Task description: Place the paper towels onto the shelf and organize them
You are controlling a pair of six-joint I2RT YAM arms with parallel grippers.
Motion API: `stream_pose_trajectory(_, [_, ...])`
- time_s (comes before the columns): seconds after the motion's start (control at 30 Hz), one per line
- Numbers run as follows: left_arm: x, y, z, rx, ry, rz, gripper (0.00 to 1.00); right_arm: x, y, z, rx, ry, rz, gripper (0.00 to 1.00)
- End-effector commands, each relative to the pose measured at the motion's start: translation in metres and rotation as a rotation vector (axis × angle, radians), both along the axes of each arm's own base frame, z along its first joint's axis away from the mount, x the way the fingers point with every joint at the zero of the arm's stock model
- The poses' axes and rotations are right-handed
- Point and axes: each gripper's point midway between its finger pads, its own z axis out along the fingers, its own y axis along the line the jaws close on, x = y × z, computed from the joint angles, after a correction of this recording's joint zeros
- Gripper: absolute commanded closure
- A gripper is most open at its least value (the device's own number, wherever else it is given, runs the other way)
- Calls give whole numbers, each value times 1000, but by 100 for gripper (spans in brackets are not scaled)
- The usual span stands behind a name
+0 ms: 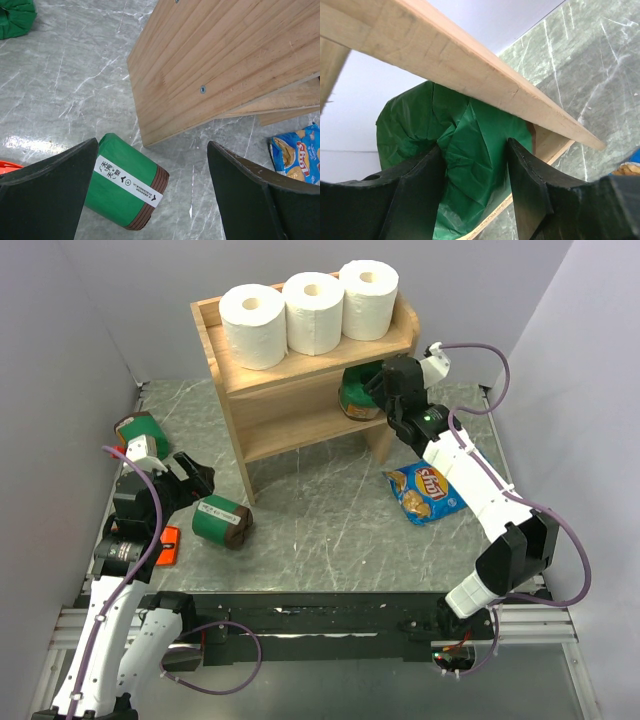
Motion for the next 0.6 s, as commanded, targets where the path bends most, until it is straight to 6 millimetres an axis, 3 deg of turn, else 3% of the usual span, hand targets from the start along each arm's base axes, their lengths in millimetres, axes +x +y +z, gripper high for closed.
stream_pose_trajectory(0.0, [3,-1,14,1,-50,-11,4,6,-1,38,41,-99,-34,42])
stream_pose_trajectory(0.57, [4,0,12,4,-42,-6,4,6,4,50,56,-142,-6,33])
